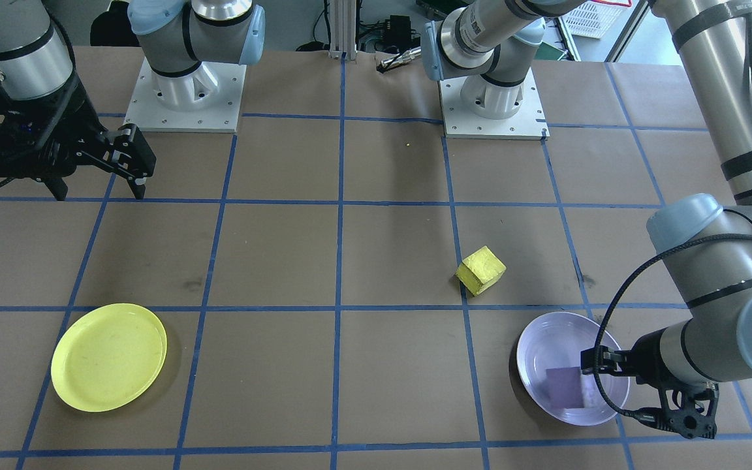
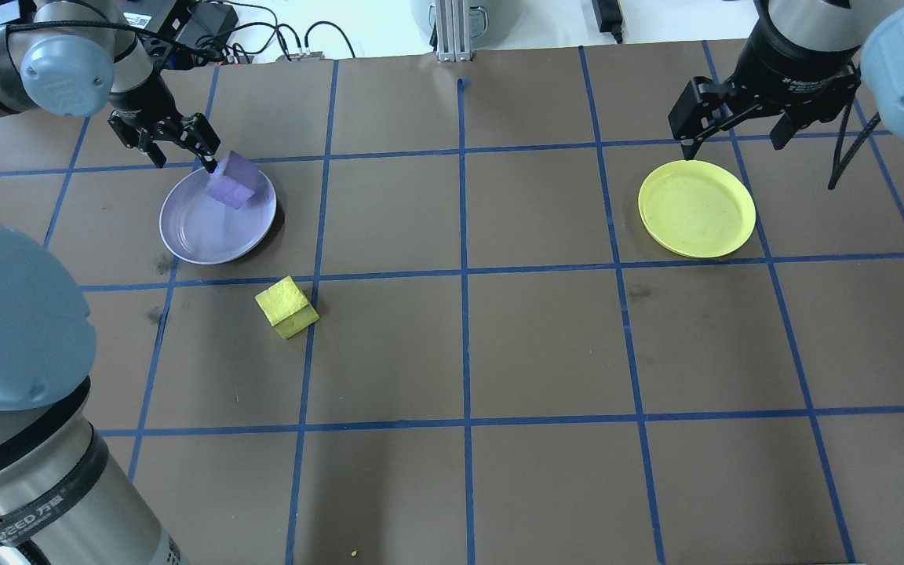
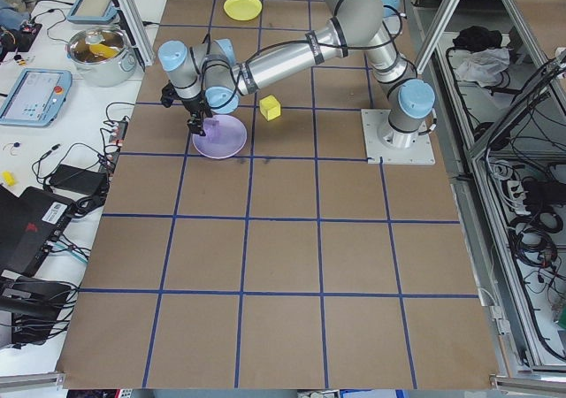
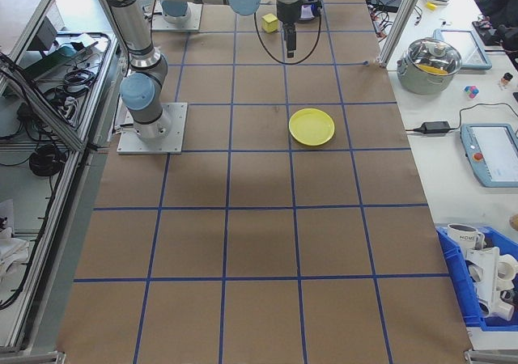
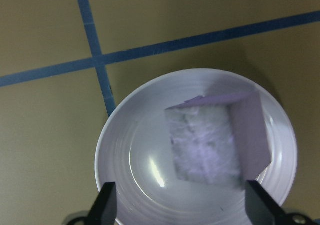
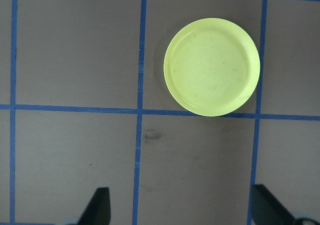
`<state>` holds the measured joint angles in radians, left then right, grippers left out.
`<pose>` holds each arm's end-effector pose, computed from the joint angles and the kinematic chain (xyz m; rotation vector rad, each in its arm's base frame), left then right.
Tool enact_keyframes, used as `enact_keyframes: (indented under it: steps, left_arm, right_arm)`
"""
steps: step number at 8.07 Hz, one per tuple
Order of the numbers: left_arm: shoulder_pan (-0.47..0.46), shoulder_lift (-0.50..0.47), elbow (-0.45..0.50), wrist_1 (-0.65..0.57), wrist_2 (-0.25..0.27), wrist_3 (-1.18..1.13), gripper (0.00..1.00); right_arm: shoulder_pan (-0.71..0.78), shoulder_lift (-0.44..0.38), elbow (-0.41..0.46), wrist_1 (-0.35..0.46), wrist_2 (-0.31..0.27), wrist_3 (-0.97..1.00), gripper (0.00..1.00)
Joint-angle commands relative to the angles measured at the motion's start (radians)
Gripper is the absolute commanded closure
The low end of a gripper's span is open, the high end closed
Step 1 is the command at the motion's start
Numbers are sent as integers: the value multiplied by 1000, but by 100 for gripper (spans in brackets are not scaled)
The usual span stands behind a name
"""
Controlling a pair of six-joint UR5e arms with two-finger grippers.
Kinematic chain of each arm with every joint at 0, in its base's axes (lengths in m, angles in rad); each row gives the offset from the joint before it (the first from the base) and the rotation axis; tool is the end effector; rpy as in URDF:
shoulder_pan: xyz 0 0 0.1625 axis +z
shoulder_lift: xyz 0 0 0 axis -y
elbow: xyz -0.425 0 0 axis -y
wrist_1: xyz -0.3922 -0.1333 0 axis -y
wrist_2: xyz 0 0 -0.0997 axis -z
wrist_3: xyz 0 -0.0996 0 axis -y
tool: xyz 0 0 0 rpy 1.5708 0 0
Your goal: Sort blocks by color into plates
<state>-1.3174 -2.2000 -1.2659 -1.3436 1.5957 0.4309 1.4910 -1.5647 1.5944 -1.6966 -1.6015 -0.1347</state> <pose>0.0517 -0.7215 0.2724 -0.2792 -3.1161 -0.1563 0.0897 -0.5122 0.4863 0.0827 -3.0964 0.1430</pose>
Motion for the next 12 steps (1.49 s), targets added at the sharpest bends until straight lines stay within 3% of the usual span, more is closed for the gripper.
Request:
enact_keyframes:
  steps: [1, 3, 6, 7, 9, 10, 12]
  left_arm:
    - [-8, 6, 0, 4, 0, -6, 0]
    - [-38, 32, 5, -2, 0, -105, 7]
    - [-209, 91, -42, 1, 0, -374, 8]
    - [-194, 112, -90, 0, -3, -405, 8]
    - [-108, 199, -267, 1, -97, -452, 0]
    - [-59, 230, -349, 9, -99, -448, 0]
    - [-14, 252, -377, 70, -79, -432, 0]
  right_arm:
    - [0, 2, 1, 0, -3, -3, 0]
    - [0, 0, 1, 0, -2, -3, 0]
    - [0, 0, -1, 0, 2, -3, 0]
    - [0, 0, -2, 0, 3, -2, 0]
    - [0, 2, 1, -52, 5, -3, 0]
    - [-2, 5, -1, -69, 3, -2, 0]
    - [-3, 8, 1, -69, 2, 15, 0]
